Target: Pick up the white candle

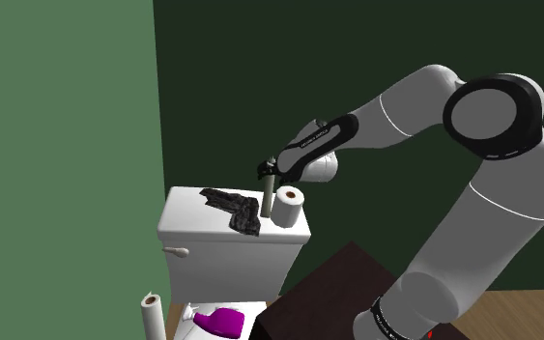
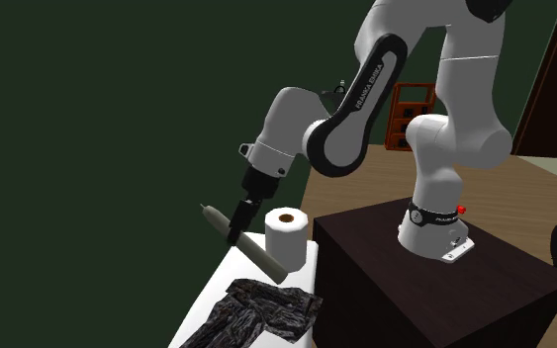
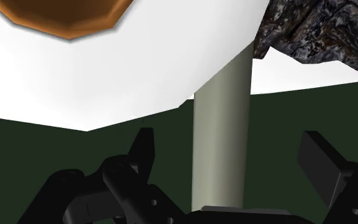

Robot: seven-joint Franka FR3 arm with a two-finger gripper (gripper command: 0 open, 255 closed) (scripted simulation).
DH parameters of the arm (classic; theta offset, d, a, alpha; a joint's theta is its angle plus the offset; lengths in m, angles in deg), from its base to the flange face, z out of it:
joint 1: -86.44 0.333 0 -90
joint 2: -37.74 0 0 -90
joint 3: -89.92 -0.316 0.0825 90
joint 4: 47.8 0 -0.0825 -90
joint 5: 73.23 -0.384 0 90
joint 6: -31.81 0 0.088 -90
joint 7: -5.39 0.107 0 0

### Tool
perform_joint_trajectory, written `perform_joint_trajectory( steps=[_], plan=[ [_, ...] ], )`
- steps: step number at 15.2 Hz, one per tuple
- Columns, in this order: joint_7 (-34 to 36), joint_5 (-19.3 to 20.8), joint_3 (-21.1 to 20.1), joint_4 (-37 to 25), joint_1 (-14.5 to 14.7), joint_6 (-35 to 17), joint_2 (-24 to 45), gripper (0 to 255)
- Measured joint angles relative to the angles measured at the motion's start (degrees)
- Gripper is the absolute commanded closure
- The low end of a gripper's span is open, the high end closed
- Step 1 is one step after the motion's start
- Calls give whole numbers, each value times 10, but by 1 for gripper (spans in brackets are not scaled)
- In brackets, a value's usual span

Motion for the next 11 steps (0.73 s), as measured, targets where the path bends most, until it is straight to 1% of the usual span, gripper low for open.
perform_joint_trajectory(
  steps=[1, 2, 11],
  plan=[
    [-9, -9, -4, 0, -2, -6, 5, 0],
    [-13, -14, -5, 1, -4, -8, 7, 255],
    [-16, -17, -7, 1, -5, -11, 10, 255]
  ],
)
